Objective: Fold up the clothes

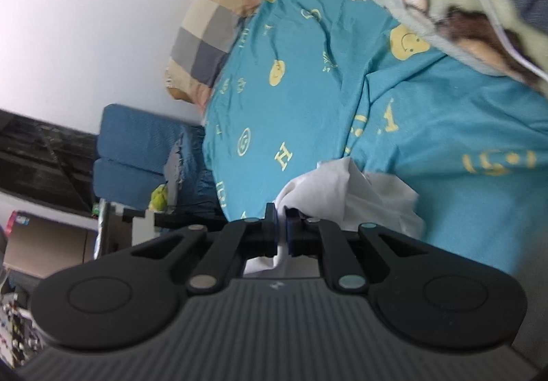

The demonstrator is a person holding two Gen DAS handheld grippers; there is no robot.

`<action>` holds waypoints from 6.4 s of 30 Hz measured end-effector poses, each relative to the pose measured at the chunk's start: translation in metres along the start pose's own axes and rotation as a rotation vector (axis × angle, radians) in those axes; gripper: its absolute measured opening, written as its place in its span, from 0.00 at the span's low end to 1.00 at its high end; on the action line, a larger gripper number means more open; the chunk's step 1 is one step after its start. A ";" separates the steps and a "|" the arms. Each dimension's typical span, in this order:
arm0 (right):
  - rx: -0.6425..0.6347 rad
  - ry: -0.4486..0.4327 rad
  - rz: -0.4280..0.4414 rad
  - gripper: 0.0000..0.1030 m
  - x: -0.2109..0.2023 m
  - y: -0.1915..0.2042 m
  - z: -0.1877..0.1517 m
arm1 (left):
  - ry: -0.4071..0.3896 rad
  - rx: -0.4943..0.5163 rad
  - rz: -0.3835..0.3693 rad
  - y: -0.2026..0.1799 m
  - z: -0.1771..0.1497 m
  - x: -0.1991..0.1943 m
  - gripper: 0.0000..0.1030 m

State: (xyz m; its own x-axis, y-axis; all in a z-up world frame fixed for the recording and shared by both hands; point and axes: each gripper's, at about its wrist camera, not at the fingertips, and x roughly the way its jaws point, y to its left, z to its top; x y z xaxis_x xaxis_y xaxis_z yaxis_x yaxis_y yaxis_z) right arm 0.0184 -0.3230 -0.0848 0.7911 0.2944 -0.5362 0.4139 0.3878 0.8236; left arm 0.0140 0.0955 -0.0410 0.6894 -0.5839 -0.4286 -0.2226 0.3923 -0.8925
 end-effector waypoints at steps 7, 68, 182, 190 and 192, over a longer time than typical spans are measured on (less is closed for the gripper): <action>0.006 0.043 -0.106 0.09 0.092 -0.003 0.030 | 0.015 0.009 0.085 0.016 0.052 0.094 0.08; -0.643 0.124 -0.258 0.61 0.138 0.016 -0.001 | 0.139 0.758 0.368 0.014 -0.023 0.153 0.76; -0.072 -0.378 0.026 0.21 -0.235 -0.135 0.275 | 0.673 0.358 -0.263 -0.200 -0.397 0.437 0.30; -0.088 -0.364 -0.053 0.23 -0.223 -0.153 0.241 | 0.696 0.613 -0.238 -0.177 -0.396 0.423 0.49; -0.081 -0.370 -0.084 0.25 -0.231 -0.145 0.235 | 0.685 0.669 -0.245 -0.185 -0.395 0.413 0.62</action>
State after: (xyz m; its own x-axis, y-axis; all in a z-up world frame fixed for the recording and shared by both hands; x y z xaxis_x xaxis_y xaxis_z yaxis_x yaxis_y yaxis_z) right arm -0.1182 -0.6526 -0.0370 0.8714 -0.0708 -0.4855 0.4585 0.4696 0.7545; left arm 0.0677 -0.4984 -0.1083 0.0695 -0.9053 -0.4192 0.4538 0.4029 -0.7948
